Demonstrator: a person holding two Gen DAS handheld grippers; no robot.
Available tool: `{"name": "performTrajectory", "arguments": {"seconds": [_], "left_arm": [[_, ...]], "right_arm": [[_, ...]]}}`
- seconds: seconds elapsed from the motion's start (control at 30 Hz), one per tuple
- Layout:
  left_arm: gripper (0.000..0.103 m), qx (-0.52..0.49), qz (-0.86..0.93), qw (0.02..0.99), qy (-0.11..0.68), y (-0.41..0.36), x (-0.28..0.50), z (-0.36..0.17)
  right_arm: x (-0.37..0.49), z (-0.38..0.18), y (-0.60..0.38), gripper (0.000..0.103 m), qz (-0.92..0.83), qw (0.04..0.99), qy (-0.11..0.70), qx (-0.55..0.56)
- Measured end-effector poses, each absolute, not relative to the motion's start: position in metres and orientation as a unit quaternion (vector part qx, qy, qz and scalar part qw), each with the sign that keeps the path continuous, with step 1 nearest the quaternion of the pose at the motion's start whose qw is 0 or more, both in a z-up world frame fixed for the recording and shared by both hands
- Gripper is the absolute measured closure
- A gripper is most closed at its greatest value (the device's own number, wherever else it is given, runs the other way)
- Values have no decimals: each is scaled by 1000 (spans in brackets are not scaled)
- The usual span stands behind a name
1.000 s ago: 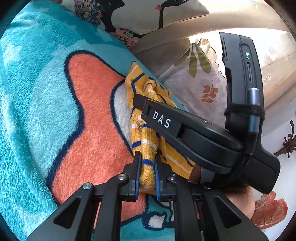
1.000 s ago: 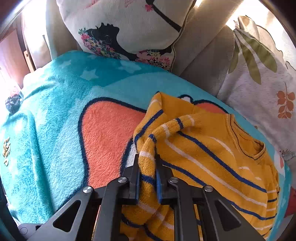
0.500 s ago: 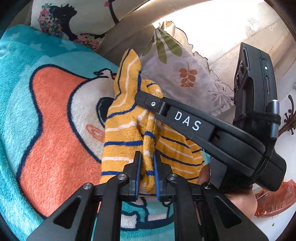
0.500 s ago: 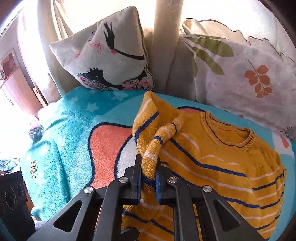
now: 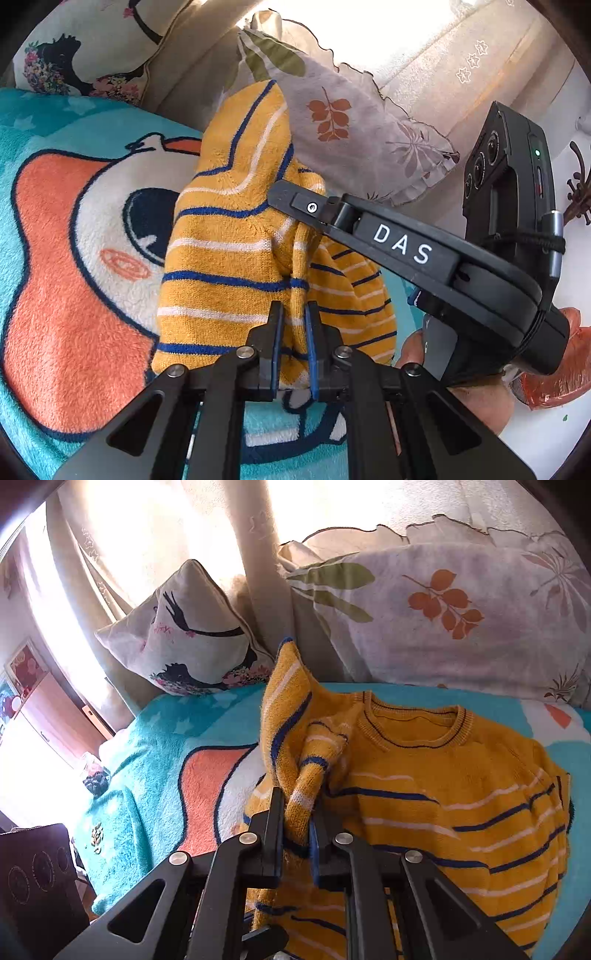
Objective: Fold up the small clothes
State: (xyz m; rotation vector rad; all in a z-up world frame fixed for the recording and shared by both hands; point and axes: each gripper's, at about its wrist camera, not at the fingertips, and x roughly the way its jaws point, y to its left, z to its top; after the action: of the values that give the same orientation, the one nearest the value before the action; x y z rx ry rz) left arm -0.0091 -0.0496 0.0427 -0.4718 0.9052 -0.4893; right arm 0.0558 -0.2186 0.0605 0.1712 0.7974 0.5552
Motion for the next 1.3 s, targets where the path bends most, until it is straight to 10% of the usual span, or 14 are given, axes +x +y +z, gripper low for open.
{"name": "performTrajectory", "arguments": {"seconds": [0.93, 1.3], "left_arm": [[99, -123, -346, 793, 486, -268, 20, 37], [93, -122, -374, 782, 483, -219, 0, 61]], "right_arm": [[55, 37, -421, 92, 146, 892, 386, 185], [64, -4, -470, 92, 115, 875, 413, 224]]}}
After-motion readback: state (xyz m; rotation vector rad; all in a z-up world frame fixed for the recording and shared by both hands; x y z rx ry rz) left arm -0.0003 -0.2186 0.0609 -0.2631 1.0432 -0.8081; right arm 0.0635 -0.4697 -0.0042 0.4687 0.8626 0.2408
